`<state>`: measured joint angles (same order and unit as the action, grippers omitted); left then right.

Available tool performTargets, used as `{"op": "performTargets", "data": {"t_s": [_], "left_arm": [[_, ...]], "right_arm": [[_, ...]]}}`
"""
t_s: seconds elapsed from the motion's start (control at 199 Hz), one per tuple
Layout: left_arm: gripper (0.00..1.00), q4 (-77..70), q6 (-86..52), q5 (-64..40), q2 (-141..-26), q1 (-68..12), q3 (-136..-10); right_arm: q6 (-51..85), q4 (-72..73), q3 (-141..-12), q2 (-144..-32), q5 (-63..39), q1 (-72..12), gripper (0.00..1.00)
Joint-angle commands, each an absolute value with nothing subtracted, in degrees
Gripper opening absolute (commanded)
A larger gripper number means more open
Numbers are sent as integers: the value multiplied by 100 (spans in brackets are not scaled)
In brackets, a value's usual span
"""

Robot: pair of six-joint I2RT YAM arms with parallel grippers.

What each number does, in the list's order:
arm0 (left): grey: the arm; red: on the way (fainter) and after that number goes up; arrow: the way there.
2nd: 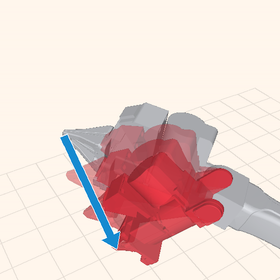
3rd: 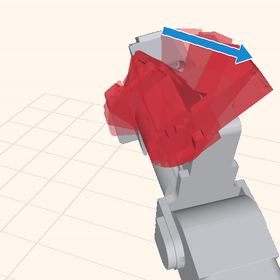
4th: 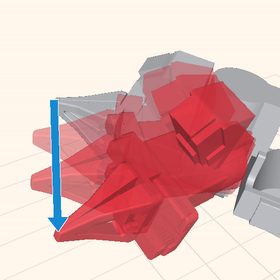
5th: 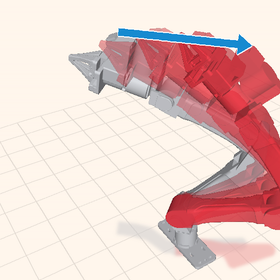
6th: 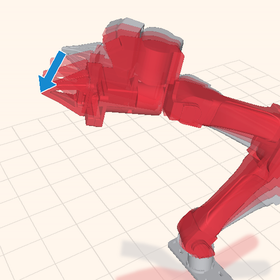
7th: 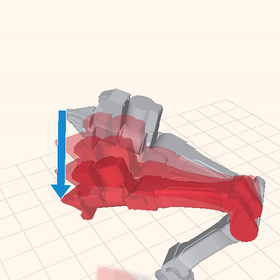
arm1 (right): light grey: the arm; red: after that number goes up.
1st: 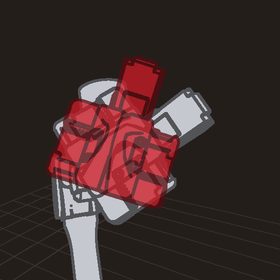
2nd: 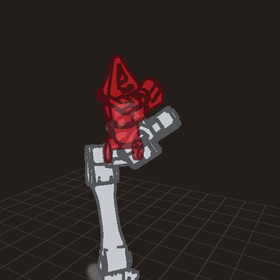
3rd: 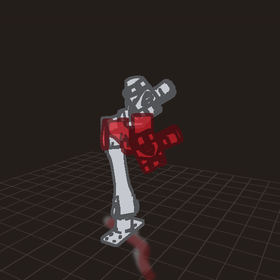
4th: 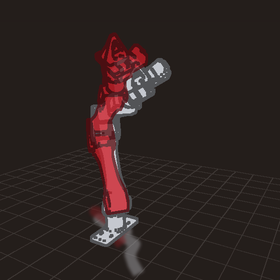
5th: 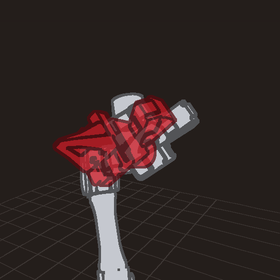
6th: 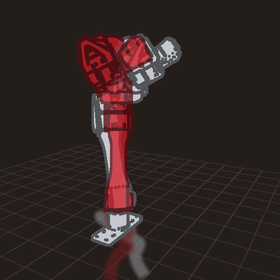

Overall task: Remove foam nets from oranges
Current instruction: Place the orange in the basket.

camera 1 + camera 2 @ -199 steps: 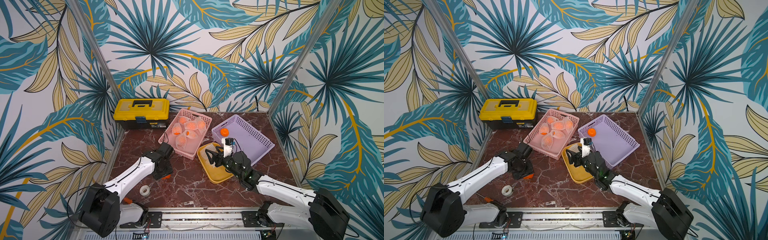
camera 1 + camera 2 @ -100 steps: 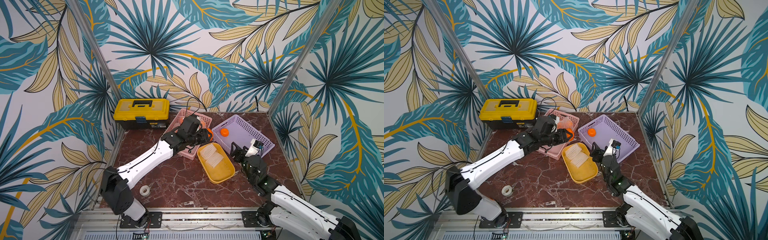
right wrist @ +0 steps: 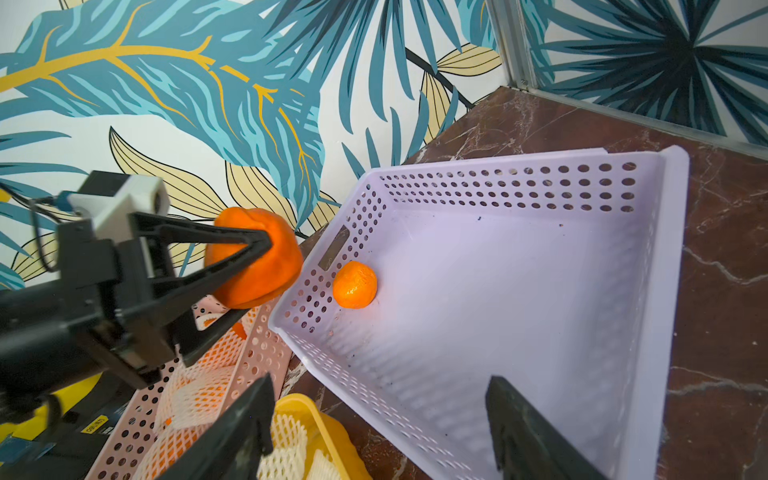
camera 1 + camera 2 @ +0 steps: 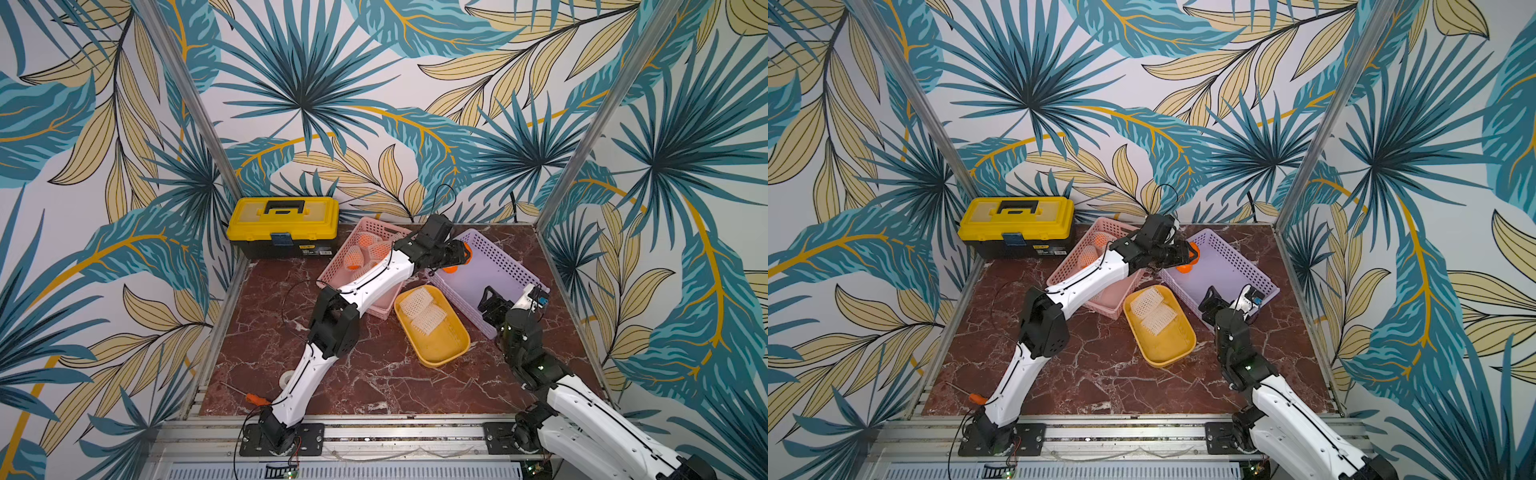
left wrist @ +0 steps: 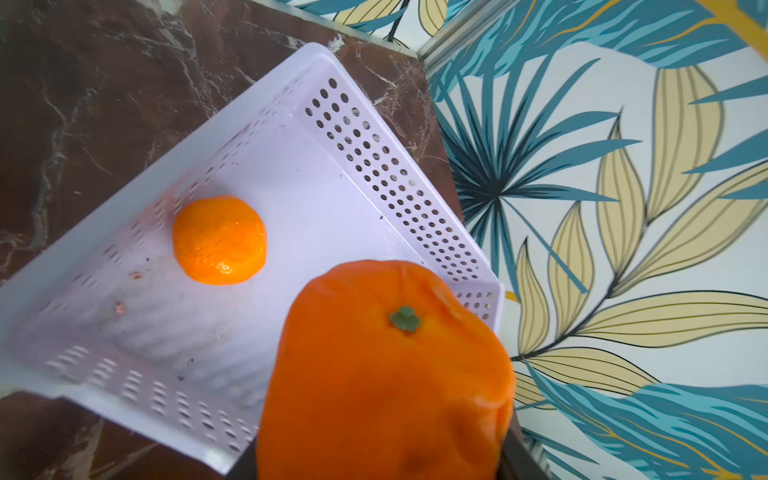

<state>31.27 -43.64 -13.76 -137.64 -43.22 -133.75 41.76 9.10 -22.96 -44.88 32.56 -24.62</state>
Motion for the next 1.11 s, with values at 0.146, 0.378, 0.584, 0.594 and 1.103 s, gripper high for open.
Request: {"op": "performTargets", "data": {"t_s": [0.146, 0.378, 0.584, 0.594, 1.103], "left_arm": [[57, 3278, -3778, -760, -14551, -4386, -14280], [61, 3542, -3462, -11, -14772, -4386, -14509], [70, 3630, -3283, 236, -14711, -4386, -14481], [70, 3630, -3275, 237, -14704, -4386, -14477], [92, 3630, -3123, 292, -13731, -4395, -13918]], "right_arm": [[4205, 1015, -2112, -4565, 3090, -2431, 81], [4152, 1098, -2118, -4619, 3016, -2424, 81], [4141, 1133, -2119, -4650, 2979, -2412, 81], [4140, 1138, -2125, -4656, 2979, -2414, 81], [4129, 1167, -2134, -4685, 2910, -2389, 81]]}}
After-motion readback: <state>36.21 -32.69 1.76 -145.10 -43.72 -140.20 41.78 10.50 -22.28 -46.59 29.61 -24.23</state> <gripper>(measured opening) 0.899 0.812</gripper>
